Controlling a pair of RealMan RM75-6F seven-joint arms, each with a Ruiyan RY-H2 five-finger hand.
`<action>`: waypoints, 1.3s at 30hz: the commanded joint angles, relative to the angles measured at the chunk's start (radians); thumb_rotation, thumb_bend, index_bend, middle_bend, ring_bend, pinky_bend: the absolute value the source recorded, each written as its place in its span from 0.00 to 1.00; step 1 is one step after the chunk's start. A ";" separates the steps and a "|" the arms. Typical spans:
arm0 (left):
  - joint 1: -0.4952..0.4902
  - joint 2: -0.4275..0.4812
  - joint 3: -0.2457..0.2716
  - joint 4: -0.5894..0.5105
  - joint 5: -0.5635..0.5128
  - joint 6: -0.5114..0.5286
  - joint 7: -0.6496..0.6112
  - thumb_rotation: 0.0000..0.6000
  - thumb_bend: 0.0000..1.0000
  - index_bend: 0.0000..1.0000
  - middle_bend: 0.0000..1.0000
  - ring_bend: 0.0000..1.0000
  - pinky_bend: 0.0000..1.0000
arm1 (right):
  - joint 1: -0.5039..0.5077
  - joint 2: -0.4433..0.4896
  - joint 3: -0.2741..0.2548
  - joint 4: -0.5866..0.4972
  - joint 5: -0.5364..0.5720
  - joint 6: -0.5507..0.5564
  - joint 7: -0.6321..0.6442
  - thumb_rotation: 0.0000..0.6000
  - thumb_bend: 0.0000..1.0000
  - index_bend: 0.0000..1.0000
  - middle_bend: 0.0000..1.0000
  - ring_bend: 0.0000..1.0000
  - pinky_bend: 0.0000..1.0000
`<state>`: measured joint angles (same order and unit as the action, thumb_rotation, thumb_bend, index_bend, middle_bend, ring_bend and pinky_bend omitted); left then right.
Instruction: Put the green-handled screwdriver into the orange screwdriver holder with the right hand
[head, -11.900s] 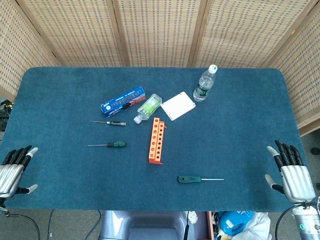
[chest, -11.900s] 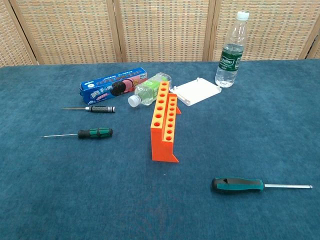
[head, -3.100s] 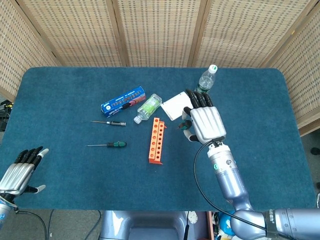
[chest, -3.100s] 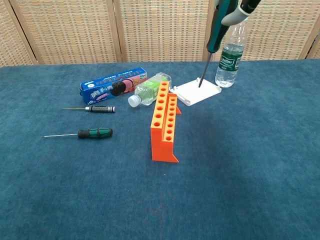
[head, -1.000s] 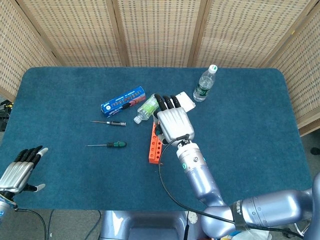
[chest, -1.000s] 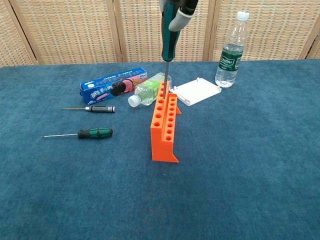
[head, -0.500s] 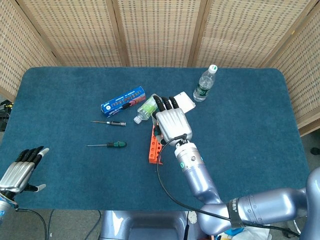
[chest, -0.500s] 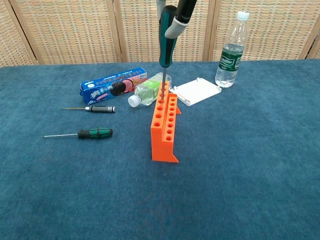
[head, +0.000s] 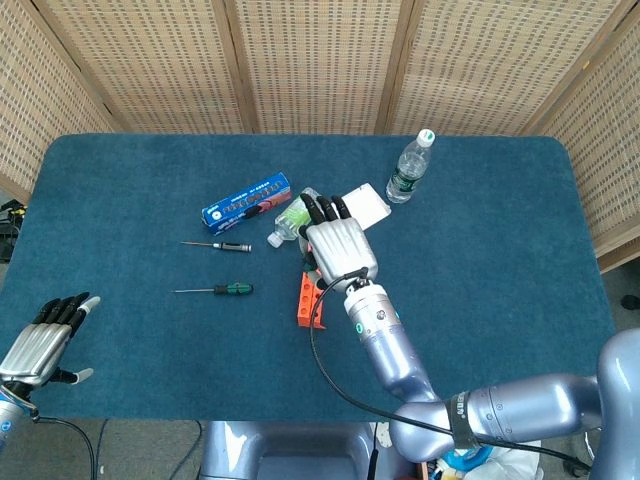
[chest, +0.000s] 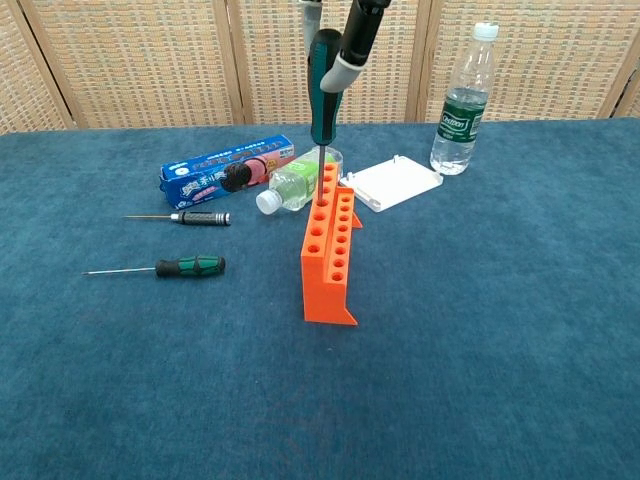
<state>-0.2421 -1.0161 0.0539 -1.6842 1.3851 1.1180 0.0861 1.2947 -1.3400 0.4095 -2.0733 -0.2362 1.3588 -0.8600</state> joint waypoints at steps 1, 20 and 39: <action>-0.001 -0.001 0.000 0.001 0.000 -0.001 0.000 1.00 0.06 0.03 0.00 0.00 0.00 | -0.003 -0.017 -0.010 0.022 -0.018 -0.014 0.013 1.00 0.27 0.62 0.01 0.00 0.00; -0.006 -0.010 0.007 0.004 0.007 -0.009 0.010 1.00 0.06 0.03 0.00 0.00 0.00 | -0.011 -0.077 -0.043 0.144 0.000 -0.090 0.034 1.00 0.27 0.62 0.01 0.00 0.00; -0.009 -0.011 0.006 0.002 -0.002 -0.014 0.015 1.00 0.06 0.03 0.00 0.00 0.00 | -0.033 -0.087 -0.053 0.169 -0.005 -0.123 0.057 1.00 0.26 0.62 0.01 0.00 0.00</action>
<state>-0.2516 -1.0269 0.0592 -1.6826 1.3836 1.1044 0.1009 1.2626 -1.4270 0.3565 -1.9051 -0.2407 1.2363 -0.8033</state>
